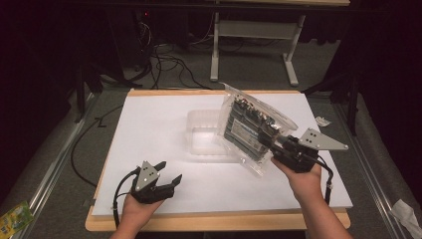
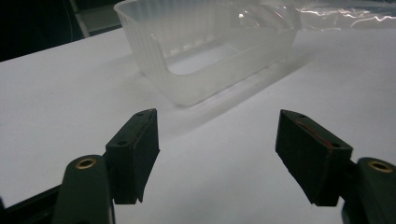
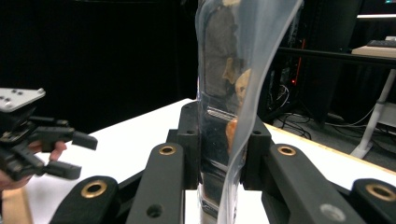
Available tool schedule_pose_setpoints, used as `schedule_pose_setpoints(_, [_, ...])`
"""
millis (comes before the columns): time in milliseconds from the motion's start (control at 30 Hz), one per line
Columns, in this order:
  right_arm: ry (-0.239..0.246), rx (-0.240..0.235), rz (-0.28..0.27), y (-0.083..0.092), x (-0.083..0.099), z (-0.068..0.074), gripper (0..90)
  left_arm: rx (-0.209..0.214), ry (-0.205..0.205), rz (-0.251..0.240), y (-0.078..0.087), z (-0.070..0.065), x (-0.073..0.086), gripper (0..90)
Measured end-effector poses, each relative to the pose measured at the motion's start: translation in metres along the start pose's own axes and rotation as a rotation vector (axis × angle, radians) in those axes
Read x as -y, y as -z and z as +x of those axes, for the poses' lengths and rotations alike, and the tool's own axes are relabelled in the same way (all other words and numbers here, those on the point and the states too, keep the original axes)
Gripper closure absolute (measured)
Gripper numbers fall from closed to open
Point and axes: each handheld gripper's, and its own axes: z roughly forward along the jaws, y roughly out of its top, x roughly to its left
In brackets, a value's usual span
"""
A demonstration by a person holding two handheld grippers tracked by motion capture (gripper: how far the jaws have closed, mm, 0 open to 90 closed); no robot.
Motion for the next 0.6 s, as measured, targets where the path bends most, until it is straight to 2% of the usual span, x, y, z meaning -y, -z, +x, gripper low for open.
schedule_pose_setpoints(300, [-0.009, 0.019, 0.006, -0.028, -0.011, -0.012, 75.9, 0.008, -0.014, 0.003, -0.001, -0.002, 0.0, 30.4])
schedule_pose_setpoints(600, [0.004, 0.023, 0.02, -0.052, -0.016, -0.016, 75.9, 0.011, -0.022, 0.005, -0.001, -0.002, 0.0, 30.2])
